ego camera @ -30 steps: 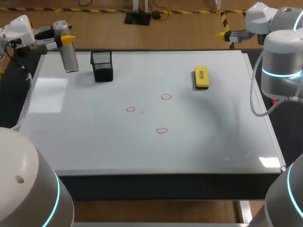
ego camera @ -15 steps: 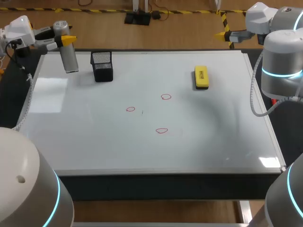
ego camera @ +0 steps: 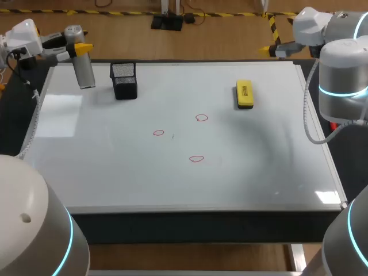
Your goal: Pick up the inspection probe, press it on each red-marked spot on the whiteboard one by one, put down the probe, pick up the eraser, and wipe off all the red marks.
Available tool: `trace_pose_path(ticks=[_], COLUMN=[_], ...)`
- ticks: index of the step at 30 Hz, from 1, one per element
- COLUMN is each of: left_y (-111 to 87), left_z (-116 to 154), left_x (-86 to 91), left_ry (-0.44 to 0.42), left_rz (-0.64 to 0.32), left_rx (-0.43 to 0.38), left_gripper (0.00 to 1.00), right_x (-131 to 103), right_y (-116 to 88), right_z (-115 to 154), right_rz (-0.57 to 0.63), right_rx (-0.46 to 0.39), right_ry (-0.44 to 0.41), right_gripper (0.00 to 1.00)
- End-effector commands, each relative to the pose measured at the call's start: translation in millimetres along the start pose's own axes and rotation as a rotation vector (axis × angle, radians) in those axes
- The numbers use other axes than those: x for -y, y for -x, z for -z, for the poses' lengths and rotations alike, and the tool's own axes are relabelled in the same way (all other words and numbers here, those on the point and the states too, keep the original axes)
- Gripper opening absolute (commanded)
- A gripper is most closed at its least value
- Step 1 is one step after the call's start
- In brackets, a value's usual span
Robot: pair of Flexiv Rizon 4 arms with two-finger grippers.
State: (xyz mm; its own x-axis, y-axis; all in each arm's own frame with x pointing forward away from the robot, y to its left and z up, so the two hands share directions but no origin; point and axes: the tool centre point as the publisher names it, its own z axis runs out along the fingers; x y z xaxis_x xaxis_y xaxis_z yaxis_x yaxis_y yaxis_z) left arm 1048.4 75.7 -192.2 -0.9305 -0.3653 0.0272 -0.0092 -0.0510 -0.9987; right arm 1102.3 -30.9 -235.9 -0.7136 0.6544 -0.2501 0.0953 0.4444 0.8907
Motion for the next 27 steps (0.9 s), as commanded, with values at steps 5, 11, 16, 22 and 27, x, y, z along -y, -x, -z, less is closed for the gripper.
trace_pose_path(ticks=[5,11,16,22,27], left_y=[-1.0,-1.0,-1.0,-1.0,-1.0], left_z=[0,0,0,0,0], left_x=[1.0,1.0,1.0,1.0,1.0], left_ry=[0.001,0.001,0.001,0.001,0.001], left_rz=[-0.001,-0.001,-0.001,-0.001,-0.001], left_rx=[0.003,0.003,0.003,0.003,0.003], left_gripper=[0.00,0.00,0.00,0.00,0.00], right_x=[11,26,33,40,48], right_y=[-11,-29,-49,-68,-80], right_z=[1,-5,-14,-25,-31], right_rz=[0.302,0.613,0.847,1.129,1.356], right_rx=[-0.341,-0.590,-0.759,-0.872,-0.947], right_ry=[-0.311,-0.494,-0.556,-0.597,-0.607], right_gripper=[1.00,1.00,1.00,1.00,1.00])
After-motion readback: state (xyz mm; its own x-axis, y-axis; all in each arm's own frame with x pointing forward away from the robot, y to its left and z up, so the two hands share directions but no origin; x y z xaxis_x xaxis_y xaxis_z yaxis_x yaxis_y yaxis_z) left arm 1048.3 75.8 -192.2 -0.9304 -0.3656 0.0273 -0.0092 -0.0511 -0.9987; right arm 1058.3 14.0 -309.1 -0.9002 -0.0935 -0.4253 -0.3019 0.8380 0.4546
